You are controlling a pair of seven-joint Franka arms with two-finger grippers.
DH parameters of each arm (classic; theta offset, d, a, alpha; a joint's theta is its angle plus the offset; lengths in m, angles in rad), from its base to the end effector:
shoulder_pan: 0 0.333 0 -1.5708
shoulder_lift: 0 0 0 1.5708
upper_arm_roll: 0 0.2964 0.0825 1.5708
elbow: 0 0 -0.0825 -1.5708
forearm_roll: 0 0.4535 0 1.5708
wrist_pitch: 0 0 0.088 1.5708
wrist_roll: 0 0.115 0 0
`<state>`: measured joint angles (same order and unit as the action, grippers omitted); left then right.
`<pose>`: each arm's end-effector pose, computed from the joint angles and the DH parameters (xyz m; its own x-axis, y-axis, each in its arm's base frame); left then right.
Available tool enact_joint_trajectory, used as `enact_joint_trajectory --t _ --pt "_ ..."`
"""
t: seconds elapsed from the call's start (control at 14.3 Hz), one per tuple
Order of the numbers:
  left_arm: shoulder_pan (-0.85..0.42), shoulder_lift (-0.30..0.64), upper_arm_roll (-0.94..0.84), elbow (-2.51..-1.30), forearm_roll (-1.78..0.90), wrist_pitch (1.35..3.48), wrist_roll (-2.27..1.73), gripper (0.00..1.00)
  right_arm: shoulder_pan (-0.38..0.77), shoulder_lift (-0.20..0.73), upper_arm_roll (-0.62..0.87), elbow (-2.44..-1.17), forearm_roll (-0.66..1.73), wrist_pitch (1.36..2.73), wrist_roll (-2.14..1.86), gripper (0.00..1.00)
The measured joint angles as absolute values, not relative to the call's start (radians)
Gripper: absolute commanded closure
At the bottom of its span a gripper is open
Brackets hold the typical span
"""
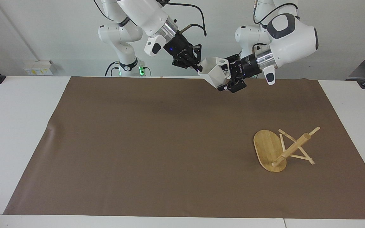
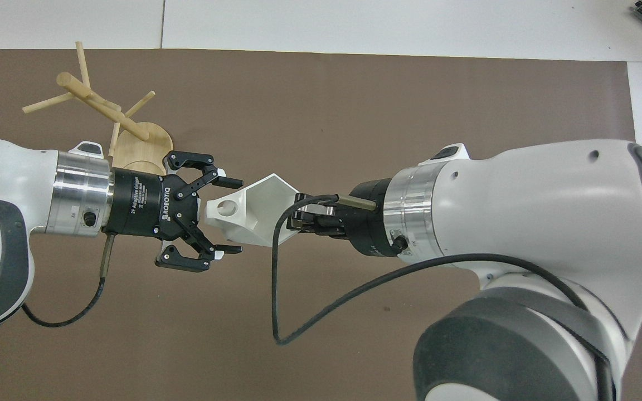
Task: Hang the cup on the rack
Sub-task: 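Close the left gripper on the cup rim beside the right gripper, then carry the cup with the left gripper while the right gripper releases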
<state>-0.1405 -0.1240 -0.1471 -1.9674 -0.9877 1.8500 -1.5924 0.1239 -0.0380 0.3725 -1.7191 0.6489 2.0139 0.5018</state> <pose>0.5577 -0.2429 0.5155 -0.0784 0.6068 -0.7910 0.9912 -0.0374 -0.1269 0.5543 0.3497 0.5955 0.9841 -0.1626 -0.0720 -0.1711 -0.7552 -0.6327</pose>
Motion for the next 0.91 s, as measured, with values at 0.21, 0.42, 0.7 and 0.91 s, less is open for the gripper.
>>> enact_joint_trajectory --t 0.21,0.42,0.7,0.91 --pt "-0.141 -0.125 -0.147 -1.965 -0.988 1.85 -1.592 0.72 0.124 -0.038 0.373 -1.719 0.649 2.014 0.502 1.0" --pt "-0.142 -0.132 -0.147 -1.963 -0.987 1.85 -1.592 1.0 0.124 -0.038 0.373 -1.719 0.649 2.013 0.502 1.0" --pt "-0.141 -0.132 -0.145 -1.963 -0.988 1.847 -1.594 1.0 0.124 -0.038 0.373 -1.719 0.649 2.014 0.502 1.0" --pt "-0.14 -0.133 -0.143 -1.964 -0.988 1.837 -1.622 1.0 0.125 -0.038 0.373 -1.719 0.649 2.016 0.502 1.0"
